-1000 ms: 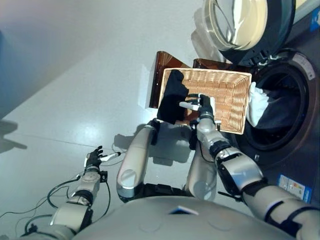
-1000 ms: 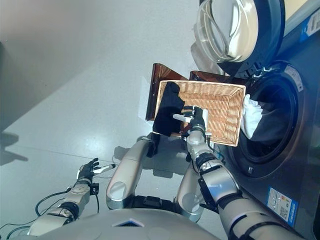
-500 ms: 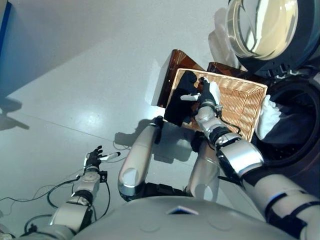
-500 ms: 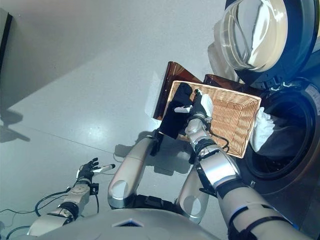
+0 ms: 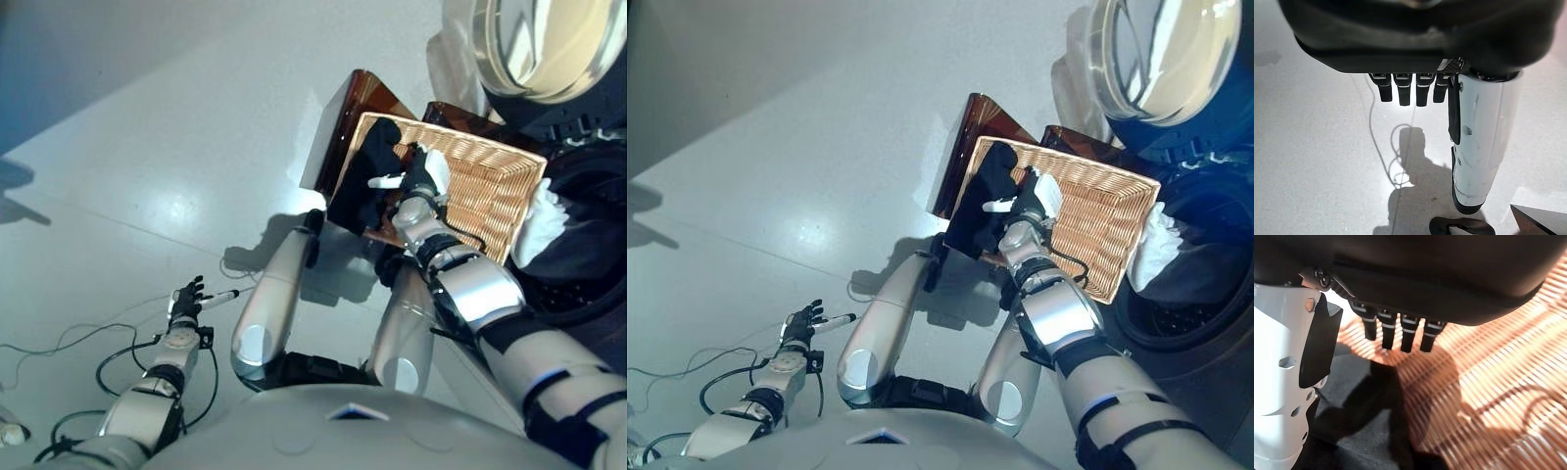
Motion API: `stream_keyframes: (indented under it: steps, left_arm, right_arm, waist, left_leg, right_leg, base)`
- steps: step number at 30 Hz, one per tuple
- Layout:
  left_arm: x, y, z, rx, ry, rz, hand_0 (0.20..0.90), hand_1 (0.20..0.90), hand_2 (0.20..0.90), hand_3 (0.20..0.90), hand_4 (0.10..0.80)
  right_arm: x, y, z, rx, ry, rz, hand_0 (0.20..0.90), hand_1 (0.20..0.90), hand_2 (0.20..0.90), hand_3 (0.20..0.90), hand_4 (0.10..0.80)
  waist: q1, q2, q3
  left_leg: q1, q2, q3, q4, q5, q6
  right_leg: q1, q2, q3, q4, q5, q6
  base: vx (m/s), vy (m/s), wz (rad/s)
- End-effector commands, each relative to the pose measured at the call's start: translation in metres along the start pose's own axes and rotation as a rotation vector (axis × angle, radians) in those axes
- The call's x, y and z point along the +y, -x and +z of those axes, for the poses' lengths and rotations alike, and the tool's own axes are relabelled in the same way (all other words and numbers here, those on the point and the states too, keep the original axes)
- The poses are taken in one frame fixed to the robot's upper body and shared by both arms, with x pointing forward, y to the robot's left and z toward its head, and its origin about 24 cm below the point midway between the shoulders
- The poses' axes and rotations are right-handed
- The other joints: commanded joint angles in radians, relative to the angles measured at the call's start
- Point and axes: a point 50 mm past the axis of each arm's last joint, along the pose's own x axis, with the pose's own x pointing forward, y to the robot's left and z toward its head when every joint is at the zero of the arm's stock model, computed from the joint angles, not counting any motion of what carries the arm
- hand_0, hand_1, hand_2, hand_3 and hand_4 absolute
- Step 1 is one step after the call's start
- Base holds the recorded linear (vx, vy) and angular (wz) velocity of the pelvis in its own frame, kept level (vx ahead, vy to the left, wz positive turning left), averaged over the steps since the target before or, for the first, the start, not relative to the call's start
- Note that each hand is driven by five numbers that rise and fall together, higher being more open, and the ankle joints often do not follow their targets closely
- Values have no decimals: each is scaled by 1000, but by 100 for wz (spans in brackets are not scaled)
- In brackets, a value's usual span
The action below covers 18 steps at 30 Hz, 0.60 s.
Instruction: Pick up the clothes and place them into the washing machine
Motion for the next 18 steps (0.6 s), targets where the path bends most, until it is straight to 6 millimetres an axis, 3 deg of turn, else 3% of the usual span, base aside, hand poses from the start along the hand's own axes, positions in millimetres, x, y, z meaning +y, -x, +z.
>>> stream_keyframes:
  steps: [1, 8, 18]
  left_arm:
    - [35, 1, -14, 33, -35, 114, 900, 900, 900, 900, 800]
    - [32, 3, -15, 25, -13, 111, 900, 900, 900, 900, 800]
    - [27, 5, -19, 38, -15, 97, 900, 900, 900, 900, 800]
  right_arm:
    - [-40, -16, 32, -59, -98, -154, 900, 900, 900, 900, 800]
    - [-59, -23, 32, -43, -139, -201, 900, 900, 900, 900, 800]
    - [-58, -22, 33, -41, -147, -206, 900, 900, 900, 900, 800]
  waist:
    - [23, 30, 0]
    - [27, 41, 16]
    - [22, 47, 24]
  left_leg:
    - [-34, -29, 41, -34, 21, -41]
    - [-59, -30, 47, -29, 25, -40]
    - [-76, -30, 48, -25, 28, -43]
  right_leg:
    - [15, 11, -6, 17, -32, -77]
    - [-17, 12, -2, 34, -34, -78]
    - [-44, 16, 5, 58, -46, -84]
  base:
    - [-10, 17, 6]
    - [-1, 2, 1]
    - [1, 1, 1]
